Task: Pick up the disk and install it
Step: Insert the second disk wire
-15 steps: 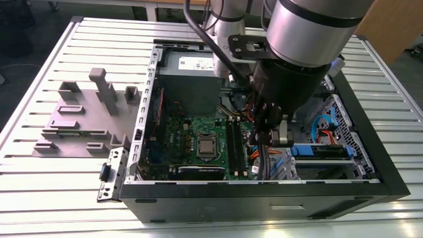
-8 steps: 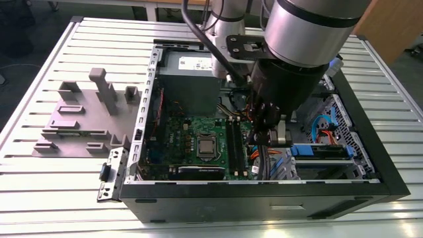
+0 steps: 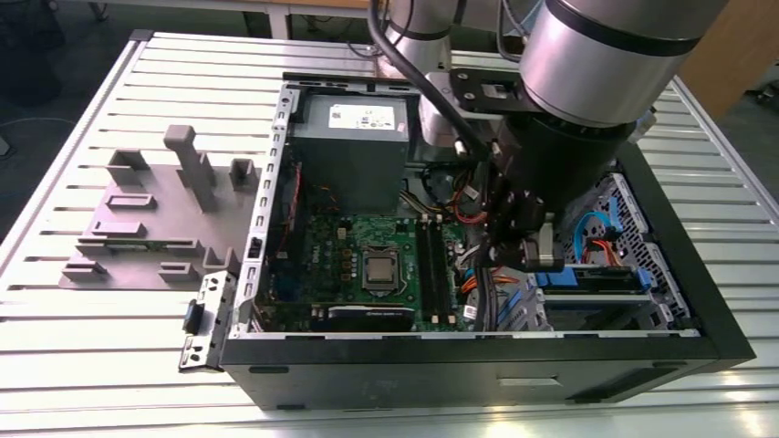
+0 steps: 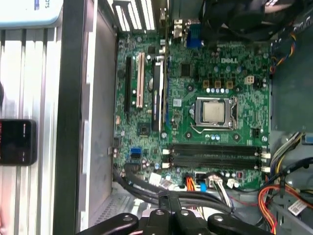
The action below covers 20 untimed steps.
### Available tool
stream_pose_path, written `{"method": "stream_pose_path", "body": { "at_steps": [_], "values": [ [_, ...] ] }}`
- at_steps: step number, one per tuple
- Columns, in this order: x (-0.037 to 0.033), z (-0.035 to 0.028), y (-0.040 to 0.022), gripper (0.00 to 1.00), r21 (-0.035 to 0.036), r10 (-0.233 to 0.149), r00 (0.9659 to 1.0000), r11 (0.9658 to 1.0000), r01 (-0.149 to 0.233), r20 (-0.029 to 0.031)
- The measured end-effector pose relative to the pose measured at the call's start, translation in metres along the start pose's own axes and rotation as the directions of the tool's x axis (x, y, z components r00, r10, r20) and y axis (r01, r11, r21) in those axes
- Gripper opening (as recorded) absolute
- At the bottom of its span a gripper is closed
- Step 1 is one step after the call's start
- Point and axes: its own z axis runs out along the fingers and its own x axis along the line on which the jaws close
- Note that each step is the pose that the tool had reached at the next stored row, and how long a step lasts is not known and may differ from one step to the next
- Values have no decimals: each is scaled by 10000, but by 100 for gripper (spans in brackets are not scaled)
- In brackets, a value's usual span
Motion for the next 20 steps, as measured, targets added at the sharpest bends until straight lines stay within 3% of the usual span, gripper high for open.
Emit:
{"method": "stream_pose_path", "body": {
  "at_steps": [2, 4, 5, 20],
  "values": [
    [0, 1, -4, 11, -1, 2, 10000, 10000, -2, 0],
    [-1, 4, 68, 11, 3, 1, 10000, 10000, -1, 2],
    [0, 3, 74, 11, 4, 2, 10000, 10000, -2, 1],
    [-1, 3, 79, 11, 4, 1, 10000, 10000, -1, 1]
  ]
}}
